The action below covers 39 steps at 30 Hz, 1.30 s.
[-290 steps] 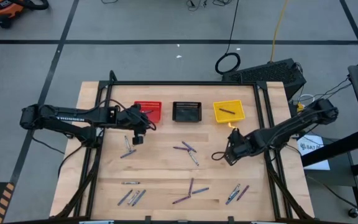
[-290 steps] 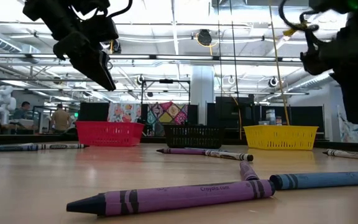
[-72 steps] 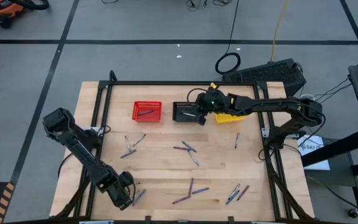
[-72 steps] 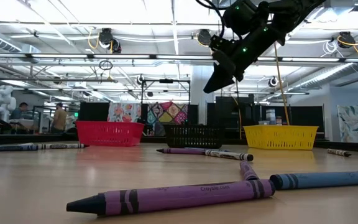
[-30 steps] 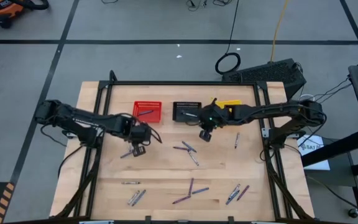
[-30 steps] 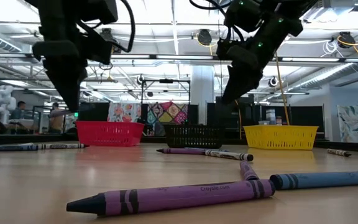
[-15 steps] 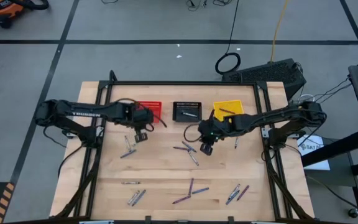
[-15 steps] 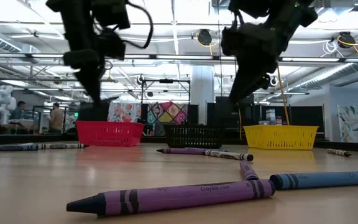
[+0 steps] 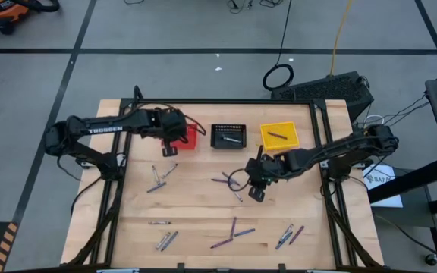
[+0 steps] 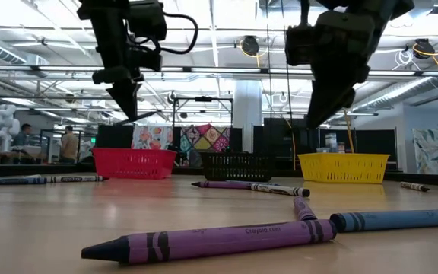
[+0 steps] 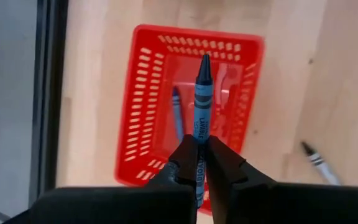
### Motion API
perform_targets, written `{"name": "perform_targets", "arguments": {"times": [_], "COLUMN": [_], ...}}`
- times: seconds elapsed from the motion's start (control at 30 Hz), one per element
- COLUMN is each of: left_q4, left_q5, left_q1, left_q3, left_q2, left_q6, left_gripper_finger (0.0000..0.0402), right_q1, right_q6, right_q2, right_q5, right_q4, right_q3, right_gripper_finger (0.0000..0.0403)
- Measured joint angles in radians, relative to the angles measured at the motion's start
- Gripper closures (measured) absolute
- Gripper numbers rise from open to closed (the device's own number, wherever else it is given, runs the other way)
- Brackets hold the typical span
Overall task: Sort crayons
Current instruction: Put the blue crayon into the red basket
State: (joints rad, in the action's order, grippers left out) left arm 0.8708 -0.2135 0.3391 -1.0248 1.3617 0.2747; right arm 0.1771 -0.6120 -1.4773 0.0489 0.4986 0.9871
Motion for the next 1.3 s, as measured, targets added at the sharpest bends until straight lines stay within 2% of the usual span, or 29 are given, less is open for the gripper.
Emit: {"name": "perform_targets", "arguments": {"times": [0.23,0.73,1.1,1.3], "left_q4": [-0.034,-0.054,-0.106,-0.112], "left_q5": [0.075,0.080,0.087,0.087], "left_q1": [0.082,0.165,0.165,0.165], "left_q3": [0.000,0.000,0.001,0.001], "left_q2": [0.000,0.001,0.189,0.252], "left_q6": [0.084,0.160,0.157,0.153], "left_gripper_finger": [0.0393,0.0393,0.0393,0.0391], "right_q1": [0.057,0.179,0.199,0.198], "right_q6": [-0.151,-0.391,-0.398,-0.396], "right_q2": [0.000,0.000,0.000,0.000], "right_q5": [0.000,0.005,0.006,0.006], "right_q4": [0.050,0.219,0.218,0.218], "right_q3": [0.000,0.000,0.000,0.000], "right_gripper_finger": [0.0332,0.0332,0.0332,0.0332]}}
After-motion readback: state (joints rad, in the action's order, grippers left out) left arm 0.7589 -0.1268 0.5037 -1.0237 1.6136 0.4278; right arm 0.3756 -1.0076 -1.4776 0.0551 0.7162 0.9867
